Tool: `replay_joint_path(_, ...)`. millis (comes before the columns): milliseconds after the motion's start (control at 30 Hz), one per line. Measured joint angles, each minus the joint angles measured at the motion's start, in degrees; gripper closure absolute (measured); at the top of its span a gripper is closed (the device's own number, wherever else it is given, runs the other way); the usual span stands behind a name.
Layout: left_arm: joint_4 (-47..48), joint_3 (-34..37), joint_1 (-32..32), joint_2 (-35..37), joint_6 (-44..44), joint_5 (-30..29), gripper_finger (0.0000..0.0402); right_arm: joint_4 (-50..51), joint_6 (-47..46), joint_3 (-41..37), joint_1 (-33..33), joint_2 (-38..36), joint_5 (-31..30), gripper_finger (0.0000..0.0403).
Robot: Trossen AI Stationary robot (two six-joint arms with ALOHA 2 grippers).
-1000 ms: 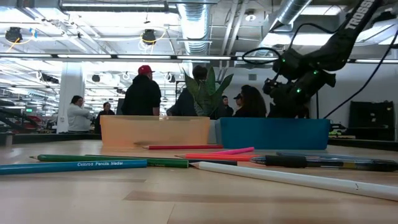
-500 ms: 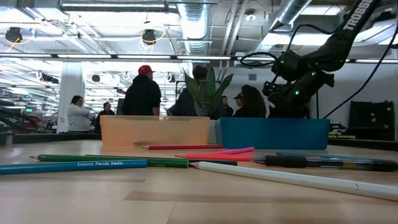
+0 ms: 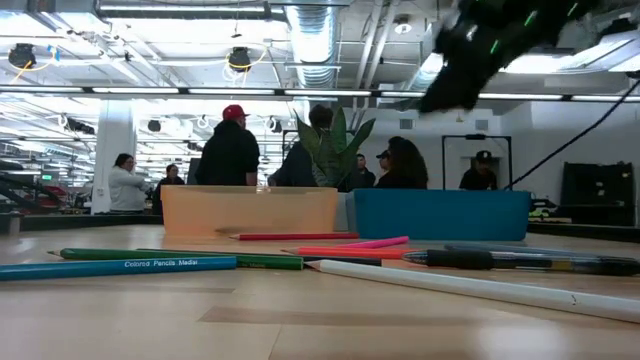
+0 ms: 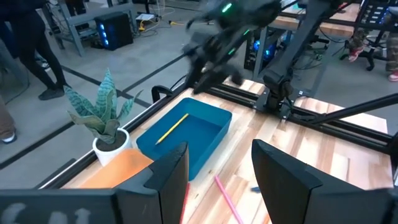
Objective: Sort pens & pencils
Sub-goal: Put the orange pencil into the blue bin
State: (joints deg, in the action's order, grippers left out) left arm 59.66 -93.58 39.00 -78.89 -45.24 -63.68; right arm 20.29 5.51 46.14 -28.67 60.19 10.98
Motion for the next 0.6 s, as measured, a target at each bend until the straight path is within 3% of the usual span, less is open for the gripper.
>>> replay_joint_path(133,0.0,0.0,0.0,0.01,1.07,0.0,0.0235,13.06,-8.09,1.45,11.28,-11.31,-9.86,0.0214)
replay_joint_path(267,0.0,0.0,0.0,0.01,1.2,0.0,0.0235,25.73,-23.35,1.45,27.79,-17.81,-20.5,0.0227)
replay_joint_path(433,0.0,0.0,0.0,0.0,1.21,0.01,0.0235,32.94,-44.41,1.39,50.88,-16.96,-35.95,0.0234)
replay_joint_path(600,-0.09,0.0,0.0,0.01,0.83,0.75,0.0235,34.6,-62.41,1.38,67.95,-8.56,-46.59,0.0232)
